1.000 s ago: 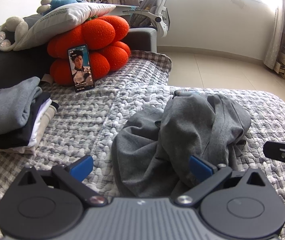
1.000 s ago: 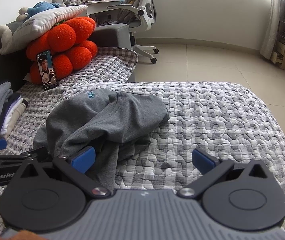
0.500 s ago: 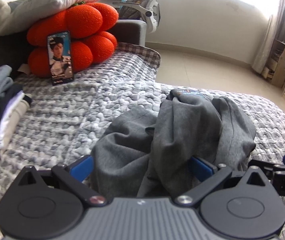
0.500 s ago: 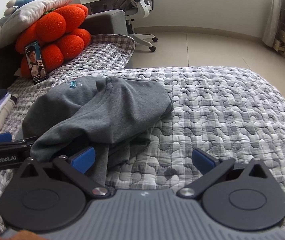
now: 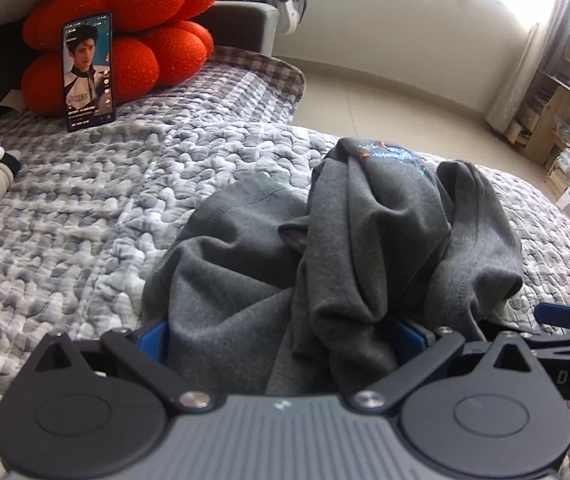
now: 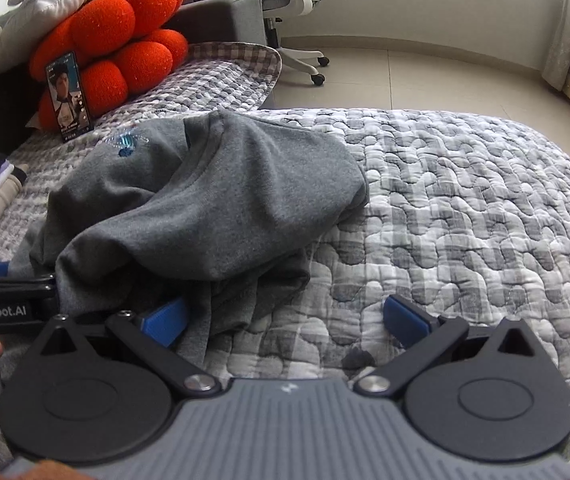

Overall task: Fold clothes
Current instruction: 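Grasp the grey T-shirt fabric with the right gripper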

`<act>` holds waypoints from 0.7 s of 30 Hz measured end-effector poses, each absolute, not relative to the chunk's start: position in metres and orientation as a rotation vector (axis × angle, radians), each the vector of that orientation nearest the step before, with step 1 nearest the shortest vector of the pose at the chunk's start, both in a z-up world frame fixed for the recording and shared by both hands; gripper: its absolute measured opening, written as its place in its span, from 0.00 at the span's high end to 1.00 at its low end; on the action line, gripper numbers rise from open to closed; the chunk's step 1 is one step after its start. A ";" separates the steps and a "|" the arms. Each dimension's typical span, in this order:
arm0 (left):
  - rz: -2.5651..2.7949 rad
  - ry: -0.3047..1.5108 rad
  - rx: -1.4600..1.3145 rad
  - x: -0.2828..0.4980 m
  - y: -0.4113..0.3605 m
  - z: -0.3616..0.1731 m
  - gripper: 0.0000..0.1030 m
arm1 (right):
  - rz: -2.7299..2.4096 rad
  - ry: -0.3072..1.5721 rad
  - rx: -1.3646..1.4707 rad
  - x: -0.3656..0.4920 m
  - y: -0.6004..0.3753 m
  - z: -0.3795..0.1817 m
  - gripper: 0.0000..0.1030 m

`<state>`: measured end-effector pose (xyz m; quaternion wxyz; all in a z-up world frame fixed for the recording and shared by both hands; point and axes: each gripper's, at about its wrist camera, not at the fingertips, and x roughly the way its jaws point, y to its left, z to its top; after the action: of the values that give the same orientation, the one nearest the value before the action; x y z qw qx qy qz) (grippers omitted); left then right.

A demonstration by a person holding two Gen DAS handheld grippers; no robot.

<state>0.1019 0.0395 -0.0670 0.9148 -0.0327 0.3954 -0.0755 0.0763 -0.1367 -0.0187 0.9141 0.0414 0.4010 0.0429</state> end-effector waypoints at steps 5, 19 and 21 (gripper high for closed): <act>-0.160 0.802 -0.043 0.099 0.038 -0.065 0.00 | 0.083 0.813 0.066 0.074 -0.134 -0.021 0.00; -0.133 0.731 -0.104 0.075 0.060 -0.038 0.03 | 0.295 0.836 0.210 0.034 -0.132 0.009 0.11; -0.129 0.721 -0.126 0.074 0.063 -0.036 0.05 | 0.336 0.828 0.202 0.028 -0.122 0.012 0.15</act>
<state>0.0740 0.0631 -0.0360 0.9318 -0.0616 0.3522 -0.0630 0.0277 -0.1217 0.0123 0.8969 0.0973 0.3998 0.1620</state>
